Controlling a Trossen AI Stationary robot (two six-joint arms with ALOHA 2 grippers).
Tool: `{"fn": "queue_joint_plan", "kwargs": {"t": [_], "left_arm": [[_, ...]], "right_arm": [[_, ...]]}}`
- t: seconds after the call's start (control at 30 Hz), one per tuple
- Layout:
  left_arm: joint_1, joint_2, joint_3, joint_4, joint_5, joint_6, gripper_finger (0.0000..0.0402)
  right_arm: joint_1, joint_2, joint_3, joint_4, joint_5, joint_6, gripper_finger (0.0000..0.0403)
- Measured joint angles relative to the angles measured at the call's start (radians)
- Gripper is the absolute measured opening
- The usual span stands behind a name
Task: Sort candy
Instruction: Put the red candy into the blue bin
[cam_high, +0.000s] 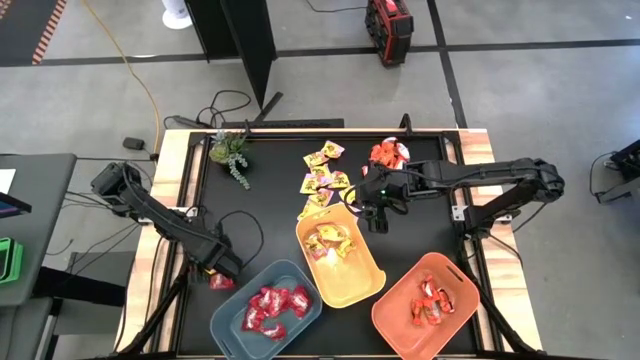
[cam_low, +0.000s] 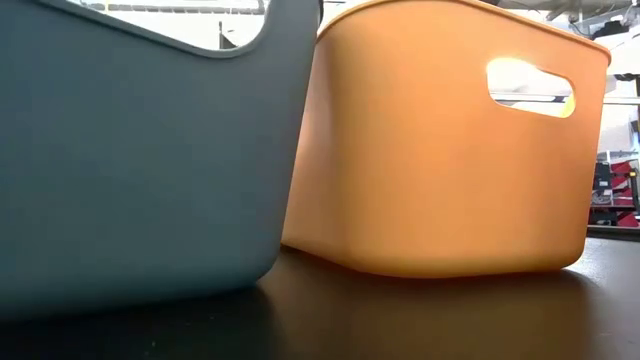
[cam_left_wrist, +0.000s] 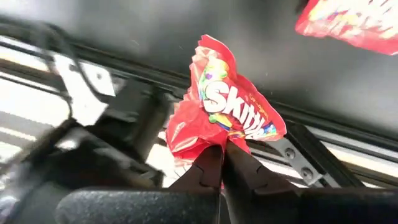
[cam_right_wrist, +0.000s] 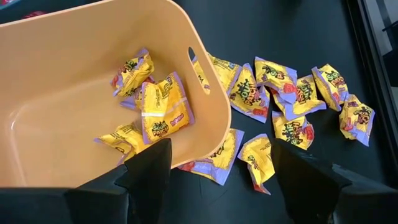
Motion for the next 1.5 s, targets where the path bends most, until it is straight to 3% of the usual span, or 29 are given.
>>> {"fn": "queue_joint_plan", "kwargs": {"t": [0.23, 0.33, 0.47, 0.57, 0.73, 0.9, 1.0, 1.1, 1.3, 1.5], "left_arm": [[-0.043, -0.054, 0.3, 0.076, -0.253, 0.158, 0.0], [-0.066, -0.075, 0.39, 0.213, -0.335, 0.309, 0.0], [-0.07, -0.079, 0.387, 0.485, -0.249, 0.546, 0.0], [-0.059, -0.039, 0.372, 0.521, -0.22, 0.6, 0.0001], [-0.043, 0.033, 0.371, 0.558, -0.26, 0.549, 0.0042], [-0.04, 0.058, 0.371, 0.586, -0.21, 0.469, 0.016], [-0.047, 0.059, 0.372, 0.467, -0.21, 0.413, 0.0236], [-0.068, 0.059, 0.37, 0.257, -0.248, 0.292, 0.028], [-0.094, 0.035, 0.254, 0.167, -0.234, 0.101, 0.0279], [-0.128, -0.038, 0.013, 0.374, -0.167, -0.046, 0.0252]], "right_arm": [[0.0, 0.0, 0.0, -0.002, 0.0, -0.001, 0.0291], [0.0, 0.0, 0.0, -0.002, 0.0, -0.006, 0.0291], [0.0, 0.0, 0.0, -0.002, 0.0, -0.009, 0.0291], [0.0, 0.0, 0.0, -0.002, 0.0, -0.012, 0.0291], [0.0, 0.0, 0.0, -0.002, 0.0, -0.025, 0.0291], [0.0, 0.0, 0.0, -0.002, 0.0, -0.027, 0.0291], [0.004, 0.0, 0.0, -0.002, 0.0, -0.024, 0.0291], [0.015, 0.0, 0.0, -0.002, 0.0, -0.011, 0.0291], [0.035, 0.0, 0.0, -0.002, 0.0, 0.007, 0.0291], [0.035, 0.0, 0.0, -0.002, 0.0, 0.073, 0.0291]]}}
